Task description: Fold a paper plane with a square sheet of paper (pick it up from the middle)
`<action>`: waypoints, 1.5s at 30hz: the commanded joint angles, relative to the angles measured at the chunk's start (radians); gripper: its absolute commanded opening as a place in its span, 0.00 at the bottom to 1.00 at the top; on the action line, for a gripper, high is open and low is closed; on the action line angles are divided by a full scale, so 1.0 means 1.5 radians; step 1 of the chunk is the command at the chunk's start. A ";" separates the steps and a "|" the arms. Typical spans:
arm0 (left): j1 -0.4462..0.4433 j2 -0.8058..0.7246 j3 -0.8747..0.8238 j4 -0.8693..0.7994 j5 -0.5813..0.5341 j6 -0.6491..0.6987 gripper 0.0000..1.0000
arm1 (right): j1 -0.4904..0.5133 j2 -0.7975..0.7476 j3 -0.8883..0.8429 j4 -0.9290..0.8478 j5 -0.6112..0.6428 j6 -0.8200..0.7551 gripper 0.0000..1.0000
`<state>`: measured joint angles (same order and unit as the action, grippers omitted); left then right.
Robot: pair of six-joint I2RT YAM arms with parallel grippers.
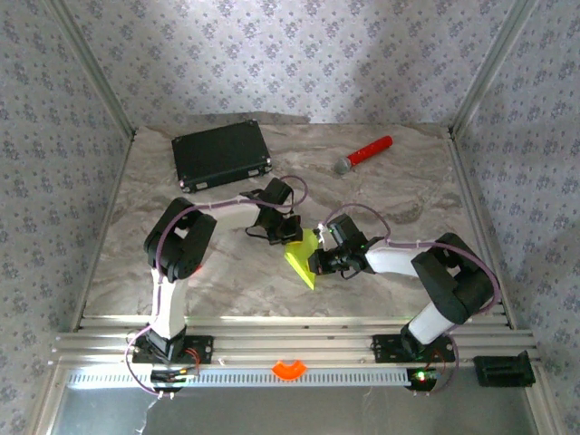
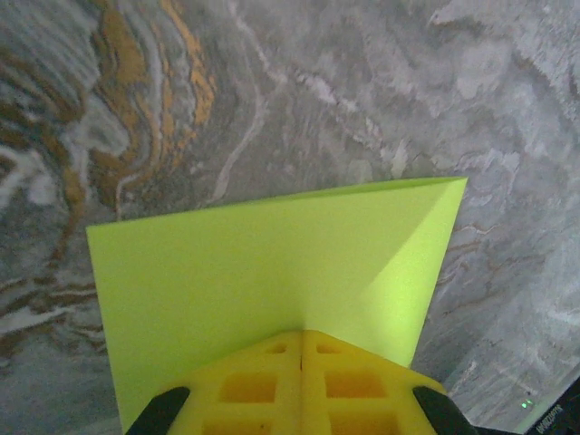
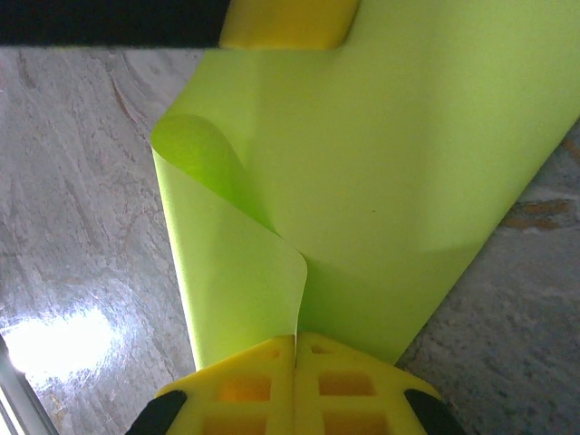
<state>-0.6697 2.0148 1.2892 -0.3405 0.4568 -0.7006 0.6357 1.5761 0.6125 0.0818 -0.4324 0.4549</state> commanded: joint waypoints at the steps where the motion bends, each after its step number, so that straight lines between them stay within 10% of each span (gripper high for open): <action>1: -0.001 -0.012 0.032 -0.022 -0.018 0.019 0.07 | 0.004 0.014 -0.003 -0.021 0.020 -0.010 0.00; 19: -0.004 -0.231 -0.205 0.170 0.042 -0.135 0.05 | -0.012 0.023 -0.014 0.017 0.001 0.010 0.00; 45: -0.041 -0.170 -0.331 0.264 0.014 -0.254 0.01 | -0.014 0.015 -0.018 0.006 0.005 0.008 0.00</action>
<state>-0.7288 1.7508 0.8017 0.1013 0.5137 -1.1030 0.6212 1.5894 0.6018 0.1356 -0.4427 0.4603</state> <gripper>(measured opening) 0.053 0.051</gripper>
